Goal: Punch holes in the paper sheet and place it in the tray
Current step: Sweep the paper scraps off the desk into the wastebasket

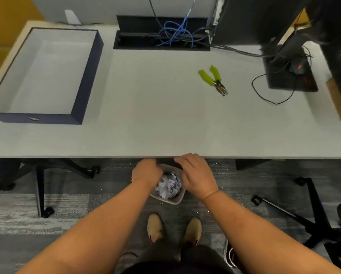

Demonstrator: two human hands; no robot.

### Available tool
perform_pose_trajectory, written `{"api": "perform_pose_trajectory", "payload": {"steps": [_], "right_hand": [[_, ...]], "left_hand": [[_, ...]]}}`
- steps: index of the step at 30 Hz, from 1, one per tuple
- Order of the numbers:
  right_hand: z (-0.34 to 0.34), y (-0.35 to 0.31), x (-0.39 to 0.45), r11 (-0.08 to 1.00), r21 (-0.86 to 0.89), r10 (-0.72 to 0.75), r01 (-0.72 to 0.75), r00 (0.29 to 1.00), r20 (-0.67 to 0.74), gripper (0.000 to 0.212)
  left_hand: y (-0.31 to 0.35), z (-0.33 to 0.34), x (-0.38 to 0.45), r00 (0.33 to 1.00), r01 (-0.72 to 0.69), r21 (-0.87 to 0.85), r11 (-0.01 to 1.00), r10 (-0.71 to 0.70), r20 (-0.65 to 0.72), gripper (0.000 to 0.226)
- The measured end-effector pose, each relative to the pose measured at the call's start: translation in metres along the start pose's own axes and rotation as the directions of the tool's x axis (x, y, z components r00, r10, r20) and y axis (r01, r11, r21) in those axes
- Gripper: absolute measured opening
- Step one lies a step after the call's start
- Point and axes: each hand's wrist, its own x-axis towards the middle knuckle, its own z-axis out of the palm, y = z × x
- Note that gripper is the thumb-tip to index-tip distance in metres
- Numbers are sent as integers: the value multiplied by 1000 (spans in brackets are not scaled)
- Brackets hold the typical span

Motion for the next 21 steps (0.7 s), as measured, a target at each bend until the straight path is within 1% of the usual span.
{"api": "perform_pose_trajectory", "payload": {"steps": [3,6,9,11,12,14,16,19,21], "right_hand": [[-19,-6,10,997,-75,16,-15,1000,20,43],[-27,-3,17,980,-171,109,-105,994,13,50],[-33,1,23,949,-272,183,-162,982,53,50],[-38,3,27,928,-322,237,-189,964,117,51],[-40,3,29,921,-331,265,-204,952,151,52],[-42,5,33,913,-346,302,-217,929,213,54],[-43,6,37,909,-359,317,-212,912,262,55],[-44,8,42,909,-354,335,-218,888,314,55],[-45,9,45,909,-353,344,-222,878,332,55]], "left_hand": [[6,-25,-13,996,-82,203,976,84,1,30],[16,-48,-21,984,-144,343,928,170,-46,38],[25,-66,-25,958,-177,366,914,245,-147,37],[28,-77,-22,937,-205,302,931,276,-216,32],[29,-81,-18,932,-224,283,933,290,-218,36],[28,-86,-8,948,-224,297,928,278,-153,57],[25,-87,-1,975,-173,306,936,206,-77,71],[21,-83,8,995,-98,298,949,101,5,76],[22,-82,11,996,-87,319,944,86,17,76]]}}
